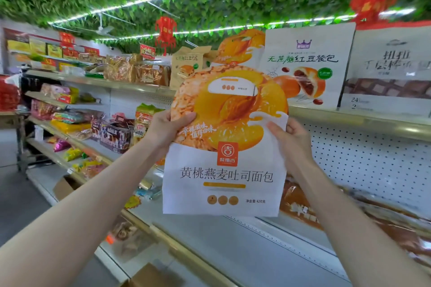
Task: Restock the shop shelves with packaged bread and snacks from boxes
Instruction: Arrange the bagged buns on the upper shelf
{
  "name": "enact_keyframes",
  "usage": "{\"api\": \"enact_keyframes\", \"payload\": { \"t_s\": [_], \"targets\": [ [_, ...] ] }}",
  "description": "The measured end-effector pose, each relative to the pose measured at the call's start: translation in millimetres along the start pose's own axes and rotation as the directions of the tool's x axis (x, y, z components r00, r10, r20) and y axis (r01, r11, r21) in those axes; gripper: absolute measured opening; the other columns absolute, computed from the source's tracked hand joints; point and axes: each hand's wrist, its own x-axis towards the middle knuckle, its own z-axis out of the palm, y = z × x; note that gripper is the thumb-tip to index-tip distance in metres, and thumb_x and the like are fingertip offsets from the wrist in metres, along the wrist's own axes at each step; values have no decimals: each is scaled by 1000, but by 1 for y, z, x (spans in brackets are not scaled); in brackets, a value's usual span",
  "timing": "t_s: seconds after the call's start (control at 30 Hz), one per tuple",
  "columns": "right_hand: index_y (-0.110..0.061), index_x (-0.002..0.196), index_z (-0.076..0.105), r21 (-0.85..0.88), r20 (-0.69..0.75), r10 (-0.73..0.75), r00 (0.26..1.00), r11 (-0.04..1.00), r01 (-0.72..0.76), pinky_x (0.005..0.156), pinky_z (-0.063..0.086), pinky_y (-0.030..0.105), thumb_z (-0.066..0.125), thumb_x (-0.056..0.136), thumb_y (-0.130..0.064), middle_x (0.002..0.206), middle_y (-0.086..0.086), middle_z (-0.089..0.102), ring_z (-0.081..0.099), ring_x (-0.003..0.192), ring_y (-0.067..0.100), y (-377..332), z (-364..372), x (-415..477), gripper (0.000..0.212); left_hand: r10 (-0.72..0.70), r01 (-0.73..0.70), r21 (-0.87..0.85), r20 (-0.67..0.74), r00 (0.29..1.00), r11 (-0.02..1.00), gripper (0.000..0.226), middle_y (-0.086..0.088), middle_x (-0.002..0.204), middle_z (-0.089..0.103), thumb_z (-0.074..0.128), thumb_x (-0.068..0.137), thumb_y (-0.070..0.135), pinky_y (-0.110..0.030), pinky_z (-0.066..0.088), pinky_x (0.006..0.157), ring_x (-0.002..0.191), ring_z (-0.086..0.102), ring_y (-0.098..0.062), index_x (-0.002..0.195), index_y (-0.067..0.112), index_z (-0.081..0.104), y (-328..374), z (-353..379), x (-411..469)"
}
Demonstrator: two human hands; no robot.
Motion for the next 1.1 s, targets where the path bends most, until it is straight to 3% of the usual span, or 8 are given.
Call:
{"api": "enact_keyframes", "payload": {
  "t_s": [0.23,0.4,0.57,0.77,0.87,0.97,1.03,1.1],
  "targets": [
    [-9,107,68,53,-57,-19,998,998,22,72,59,32,71,85,-7,88,0,74,71,76,15,7,104,-3,22,24,-26,53,34,999,998,15,-13,88,75,73,83,17,-38,61,64,70,72,-25,92,7,68,31,-97,39],
    [-11,98,68,106,-98,-14,995,994,24,81,57,39,70,86,-5,94,4,73,70,85,23,10,163,4,13,132,-133,98,18,991,986,16,-7,94,75,73,84,15,-37,59,72,76,71,-21,97,18,65,33,-151,69],
    [-14,83,64,74,-147,-55,988,995,67,67,56,29,72,85,-7,77,-3,70,66,70,16,8,203,26,11,179,-180,12,85,980,984,28,-3,100,73,69,86,8,-29,58,59,76,73,-16,104,28,61,27,-177,105],
    [-12,81,62,14,-193,-94,977,995,99,76,56,41,72,85,-9,92,13,70,67,80,26,10,227,62,11,269,-291,81,213,939,953,61,6,110,72,74,83,17,-28,58,66,92,72,-15,137,32,50,17,-190,157],
    [-13,77,61,-6,-209,-132,969,991,134,61,56,27,72,86,-10,79,6,69,67,66,18,14,233,79,14,283,-310,64,264,922,949,69,12,112,70,75,81,20,-35,59,72,96,71,-15,140,38,44,11,-190,185],
    [-14,77,63,-21,-226,-187,956,982,187,48,49,17,72,85,-9,64,-7,69,64,52,6,9,237,98,13,314,-340,46,285,906,939,73,29,107,67,76,79,23,-26,58,72,93,67,2,137,48,41,13,-183,209],
    [-15,74,62,-61,-229,-231,946,973,223,46,46,15,73,84,-9,55,-13,66,62,48,2,0,239,108,15,316,-342,41,293,903,939,87,23,131,57,79,72,32,-36,56,88,114,59,-3,146,43,34,13,-178,224],
    [-14,72,61,-68,-239,-276,931,961,268,47,46,15,73,84,-8,52,-13,64,61,47,2,-8,241,120,18,333,-367,68,298,895,928,97,21,148,35,80,71,37,-46,40,109,135,38,-7,151,39,25,13,-173,239]
  ]
}}
